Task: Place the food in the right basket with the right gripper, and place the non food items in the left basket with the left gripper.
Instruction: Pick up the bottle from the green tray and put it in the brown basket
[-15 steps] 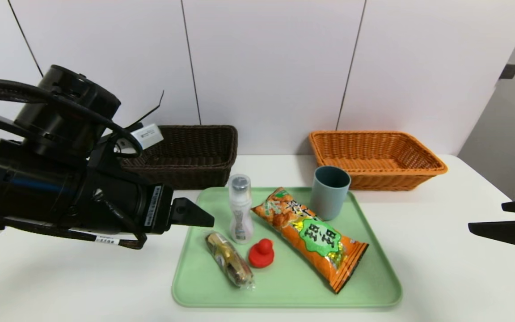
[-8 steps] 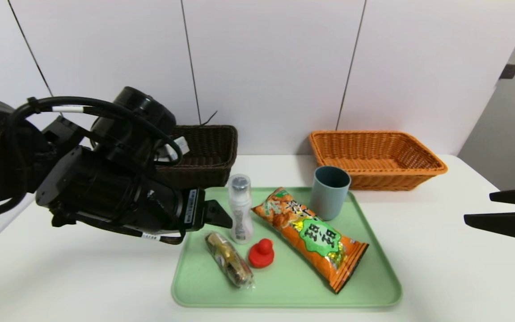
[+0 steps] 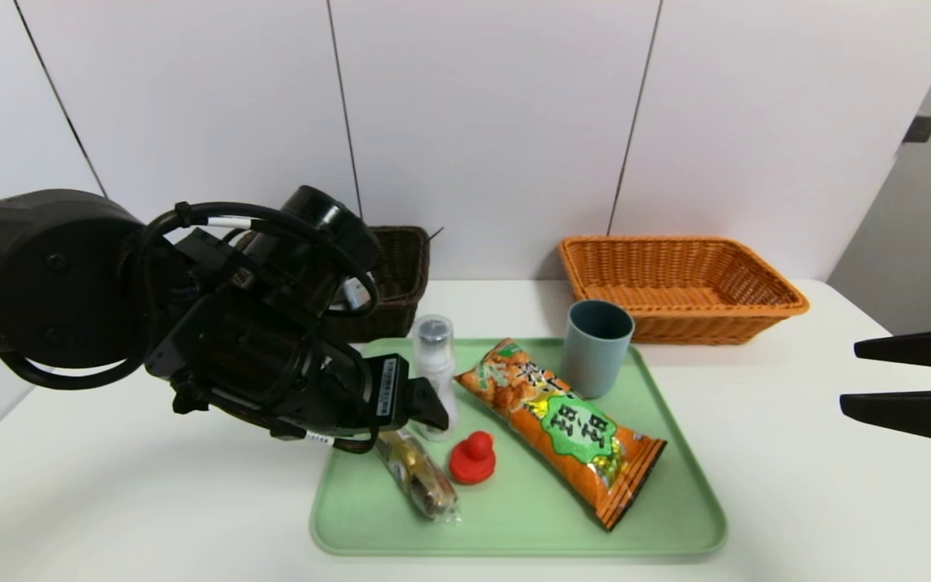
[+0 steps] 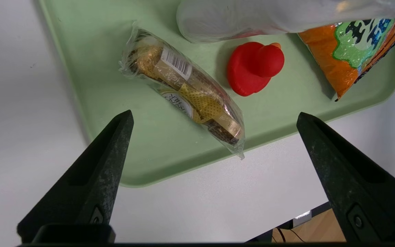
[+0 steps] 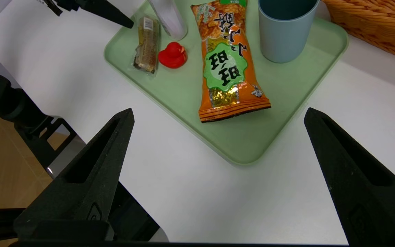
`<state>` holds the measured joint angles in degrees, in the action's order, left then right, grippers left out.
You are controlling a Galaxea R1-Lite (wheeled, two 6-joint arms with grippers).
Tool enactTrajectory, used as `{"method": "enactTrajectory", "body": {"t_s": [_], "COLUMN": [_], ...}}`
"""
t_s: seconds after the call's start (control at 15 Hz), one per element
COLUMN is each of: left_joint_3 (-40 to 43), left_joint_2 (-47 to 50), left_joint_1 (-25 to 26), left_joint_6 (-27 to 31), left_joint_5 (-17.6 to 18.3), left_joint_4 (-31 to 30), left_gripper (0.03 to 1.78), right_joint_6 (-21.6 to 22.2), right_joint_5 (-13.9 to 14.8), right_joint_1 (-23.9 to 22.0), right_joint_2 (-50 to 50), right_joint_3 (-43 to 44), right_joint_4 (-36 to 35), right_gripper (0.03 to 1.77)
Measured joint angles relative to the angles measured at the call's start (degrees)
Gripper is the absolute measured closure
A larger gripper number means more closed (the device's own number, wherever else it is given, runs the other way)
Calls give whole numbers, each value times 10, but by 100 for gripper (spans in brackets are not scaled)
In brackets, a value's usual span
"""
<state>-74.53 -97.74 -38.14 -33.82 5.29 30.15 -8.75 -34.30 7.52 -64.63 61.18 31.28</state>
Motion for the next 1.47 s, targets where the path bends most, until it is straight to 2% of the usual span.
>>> {"method": "enactTrajectory", "body": {"t_s": [0.33, 0.67, 0.87, 1.47], "left_joint_3": [1, 0, 0, -8], "left_joint_2": [-19, -26, -29, -26], "left_joint_1": [-7, -25, -42, -45], "left_joint_6": [0, 0, 0, 2], "left_joint_5": [-7, -63, -80, -84], "left_joint_4": [0, 4, 12, 14], "left_gripper": [12, 12, 12, 12], "right_joint_6": [0, 1, 0, 0], "right_joint_5": [2, 2, 2, 0], "right_joint_1": [0, -4, -4, -4], "right_joint_2": [1, 2, 2, 1], "right_joint_3": [-8, -15, -16, -16], "right_joint_4": [1, 1, 1, 0], "right_gripper": [9, 9, 9, 9]}}
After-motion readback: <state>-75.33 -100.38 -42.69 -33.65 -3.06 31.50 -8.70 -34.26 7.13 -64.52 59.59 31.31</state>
